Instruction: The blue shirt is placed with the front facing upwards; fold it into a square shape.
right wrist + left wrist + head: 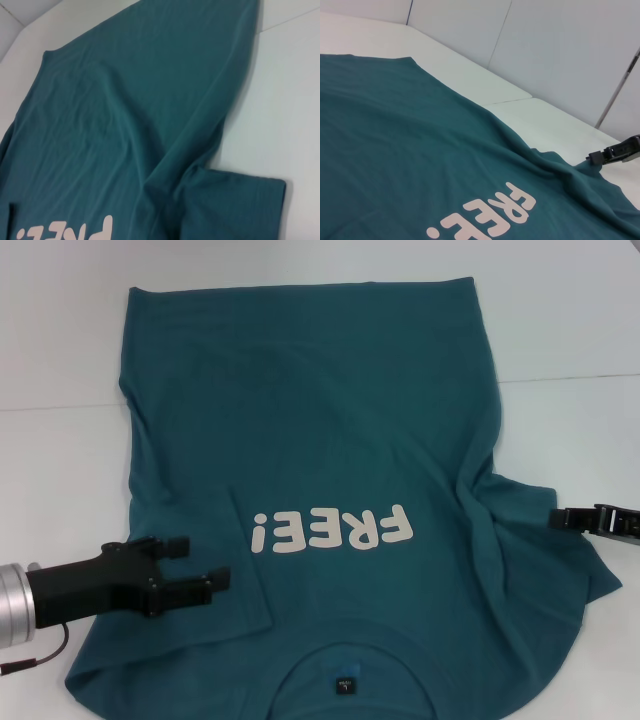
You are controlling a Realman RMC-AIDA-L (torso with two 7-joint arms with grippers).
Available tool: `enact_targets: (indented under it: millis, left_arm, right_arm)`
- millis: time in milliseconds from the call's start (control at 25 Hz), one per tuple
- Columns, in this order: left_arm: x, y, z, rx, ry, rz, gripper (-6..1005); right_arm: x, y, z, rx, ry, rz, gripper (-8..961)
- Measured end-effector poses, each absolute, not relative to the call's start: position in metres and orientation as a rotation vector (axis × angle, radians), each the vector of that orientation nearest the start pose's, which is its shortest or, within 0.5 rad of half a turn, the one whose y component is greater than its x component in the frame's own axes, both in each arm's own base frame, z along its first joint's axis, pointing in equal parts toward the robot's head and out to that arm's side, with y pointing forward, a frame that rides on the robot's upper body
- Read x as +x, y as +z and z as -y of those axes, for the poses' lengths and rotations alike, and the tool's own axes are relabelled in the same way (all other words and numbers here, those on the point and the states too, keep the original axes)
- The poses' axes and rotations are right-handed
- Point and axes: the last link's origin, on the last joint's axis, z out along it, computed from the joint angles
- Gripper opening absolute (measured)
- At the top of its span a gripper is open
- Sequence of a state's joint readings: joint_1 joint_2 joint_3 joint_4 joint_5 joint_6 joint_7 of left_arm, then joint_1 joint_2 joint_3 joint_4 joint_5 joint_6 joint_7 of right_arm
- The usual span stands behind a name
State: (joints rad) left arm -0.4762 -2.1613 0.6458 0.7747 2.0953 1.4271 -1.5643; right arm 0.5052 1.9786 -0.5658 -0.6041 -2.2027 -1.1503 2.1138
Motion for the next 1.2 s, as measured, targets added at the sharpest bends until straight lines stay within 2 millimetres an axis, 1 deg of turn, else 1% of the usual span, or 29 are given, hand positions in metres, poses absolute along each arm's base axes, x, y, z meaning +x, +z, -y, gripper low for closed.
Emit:
enact_targets:
  millis: [80, 320, 520, 720, 1040, 1200]
  left_arm:
    - [-0.279, -0.010, -0.329, -2.563, -0.595, 0.898, 886]
    - [-0.279, -0.010, -0.329, -2.564, -0.595, 0.898, 886]
    - [-0.279, -0.010, -0.329, -2.564, -0.596, 0.898, 886]
    - [-0.279, -0.011, -0.329, -2.563, -0.596, 0.902, 886]
    - [-0.279, -0.011, -0.328, -2.562, -0.597, 0.905, 886]
    - [-0.279, -0.012, -0.328, -2.562, -0.598, 0.909, 886]
  right_arm:
    - [0.359, 0.050, -0.355, -1.965, 0.477, -1.598, 536]
    - [0.360, 0.051, -0.354, -1.960, 0.487, -1.592, 308]
    - [0.363, 0.057, -0.354, -1.919, 0.523, -1.587, 73]
    - [0.369, 0.068, -0.352, -1.877, 0.548, -1.581, 29]
    - [0.368, 0.079, -0.357, -1.876, 0.549, -1.555, 28]
    - [0.366, 0.090, -0.362, -1.878, 0.531, -1.509, 28]
